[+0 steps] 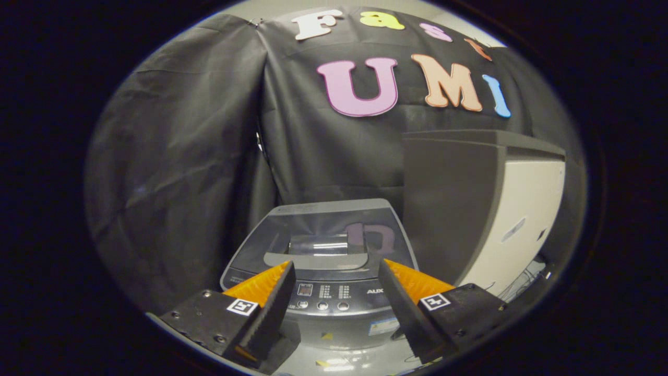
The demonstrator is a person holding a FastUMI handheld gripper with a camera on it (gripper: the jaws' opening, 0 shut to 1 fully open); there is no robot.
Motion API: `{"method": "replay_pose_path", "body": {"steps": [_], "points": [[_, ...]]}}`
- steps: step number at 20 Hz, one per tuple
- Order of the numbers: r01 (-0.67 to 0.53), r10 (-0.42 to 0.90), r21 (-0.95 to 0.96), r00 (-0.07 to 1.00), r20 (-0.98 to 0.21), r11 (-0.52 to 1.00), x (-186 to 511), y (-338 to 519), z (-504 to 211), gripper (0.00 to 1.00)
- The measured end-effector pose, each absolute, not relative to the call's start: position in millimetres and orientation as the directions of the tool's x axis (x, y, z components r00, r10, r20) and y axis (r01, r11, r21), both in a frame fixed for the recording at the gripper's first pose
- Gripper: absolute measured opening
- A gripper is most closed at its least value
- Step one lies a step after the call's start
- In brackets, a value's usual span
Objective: Put the clothes into the washing machine and then close the washing machine lid.
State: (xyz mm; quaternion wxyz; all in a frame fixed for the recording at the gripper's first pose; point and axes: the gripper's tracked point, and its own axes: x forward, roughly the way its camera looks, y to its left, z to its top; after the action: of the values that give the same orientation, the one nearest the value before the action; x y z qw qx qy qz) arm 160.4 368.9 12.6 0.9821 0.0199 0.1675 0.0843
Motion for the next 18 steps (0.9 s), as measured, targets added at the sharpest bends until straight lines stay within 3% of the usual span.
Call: {"method": "replay_pose_path", "body": {"steps": [8, 14, 18], "points": [[-0.233, 0.244, 0.077, 0.951, -0.192, 0.969, 84, 359, 75, 0.97], [-0.209, 0.217, 0.1, 0.974, -0.073, 0.973, 31, 335, 125, 0.97], [-0.152, 0.159, 0.106, 0.985, -0.063, 0.983, 12, 306, 141, 0.97]]}}
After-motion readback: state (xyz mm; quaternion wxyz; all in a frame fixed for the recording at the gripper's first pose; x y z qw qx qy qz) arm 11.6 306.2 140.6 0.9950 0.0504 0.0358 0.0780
